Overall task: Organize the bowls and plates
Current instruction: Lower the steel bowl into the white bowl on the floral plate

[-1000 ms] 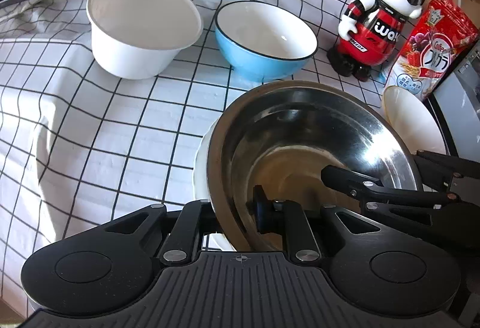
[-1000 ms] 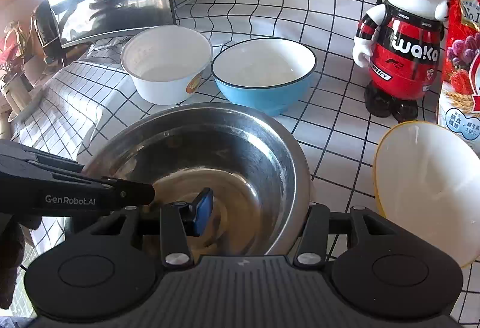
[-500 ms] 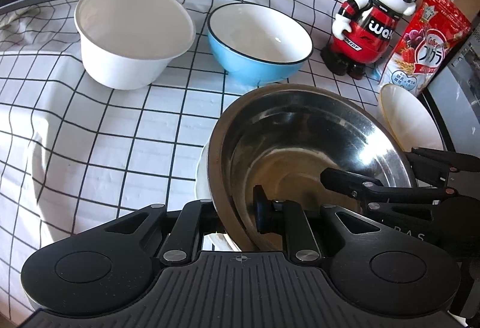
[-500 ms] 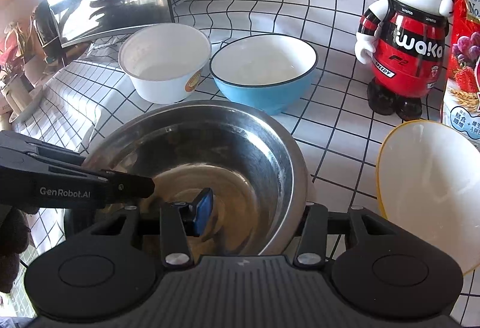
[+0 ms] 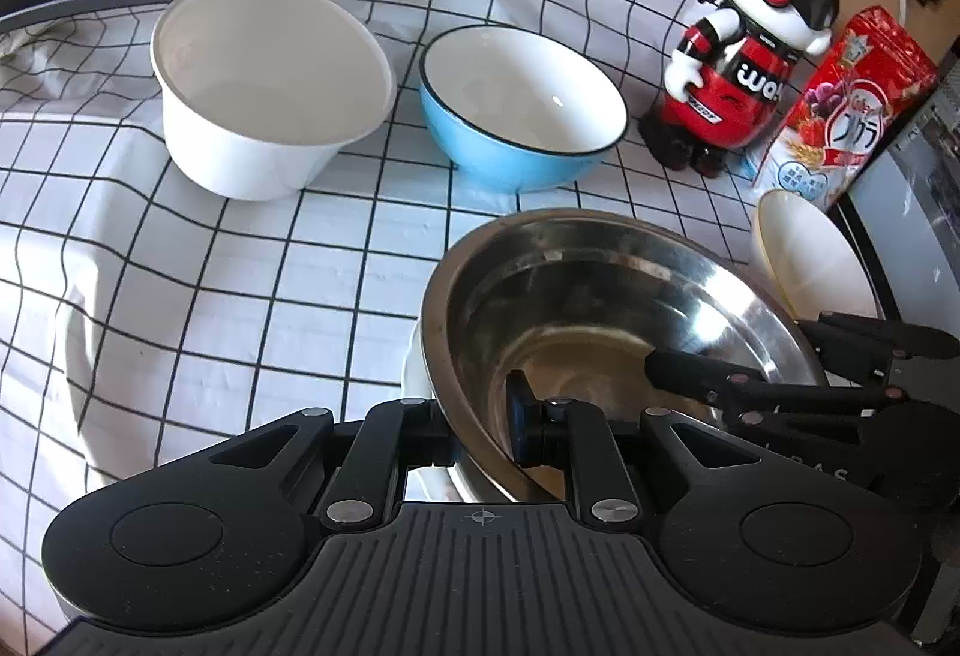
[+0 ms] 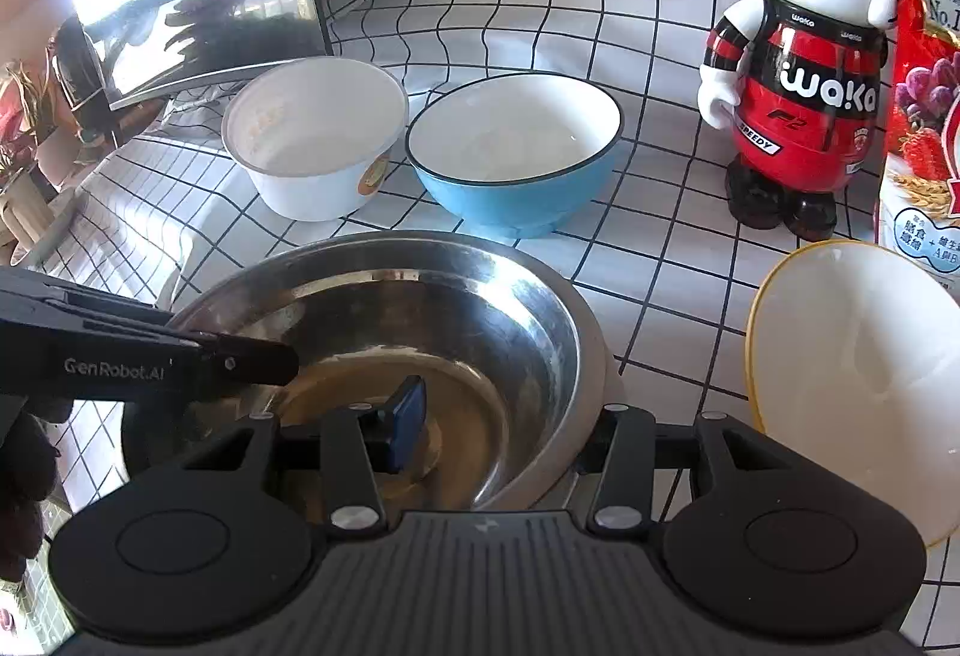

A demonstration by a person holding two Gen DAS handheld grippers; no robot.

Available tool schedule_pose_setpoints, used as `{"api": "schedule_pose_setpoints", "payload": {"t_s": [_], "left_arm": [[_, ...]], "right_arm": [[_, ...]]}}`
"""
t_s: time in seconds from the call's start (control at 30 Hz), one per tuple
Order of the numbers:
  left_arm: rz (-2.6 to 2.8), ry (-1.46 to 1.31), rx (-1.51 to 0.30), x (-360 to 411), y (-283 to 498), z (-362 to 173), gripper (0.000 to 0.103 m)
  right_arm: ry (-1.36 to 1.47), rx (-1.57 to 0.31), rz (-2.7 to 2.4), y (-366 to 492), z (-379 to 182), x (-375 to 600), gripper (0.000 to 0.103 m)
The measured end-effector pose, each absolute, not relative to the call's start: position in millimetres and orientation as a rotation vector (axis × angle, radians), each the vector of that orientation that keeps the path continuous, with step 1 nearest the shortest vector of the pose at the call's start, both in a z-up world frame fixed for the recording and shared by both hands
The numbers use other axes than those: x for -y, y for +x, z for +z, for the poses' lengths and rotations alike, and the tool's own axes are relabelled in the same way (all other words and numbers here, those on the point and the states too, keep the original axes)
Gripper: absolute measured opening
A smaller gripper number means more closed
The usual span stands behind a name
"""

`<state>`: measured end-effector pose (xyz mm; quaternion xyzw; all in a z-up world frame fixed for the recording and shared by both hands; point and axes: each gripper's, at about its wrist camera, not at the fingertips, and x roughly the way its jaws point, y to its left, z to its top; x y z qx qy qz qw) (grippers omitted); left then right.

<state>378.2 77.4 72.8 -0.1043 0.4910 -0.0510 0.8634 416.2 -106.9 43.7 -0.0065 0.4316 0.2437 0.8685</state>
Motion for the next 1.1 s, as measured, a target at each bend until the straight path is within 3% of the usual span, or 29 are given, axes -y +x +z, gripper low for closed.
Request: {"api": "schedule_pose_setpoints", "payload": {"t_s": [1.1], "left_arm": [[-0.103, -0.292, -1.028, -82, 371, 63, 0.019]], "right_arm": [[0.054, -0.916, 0.532, 405, 57, 121, 0.053]]}}
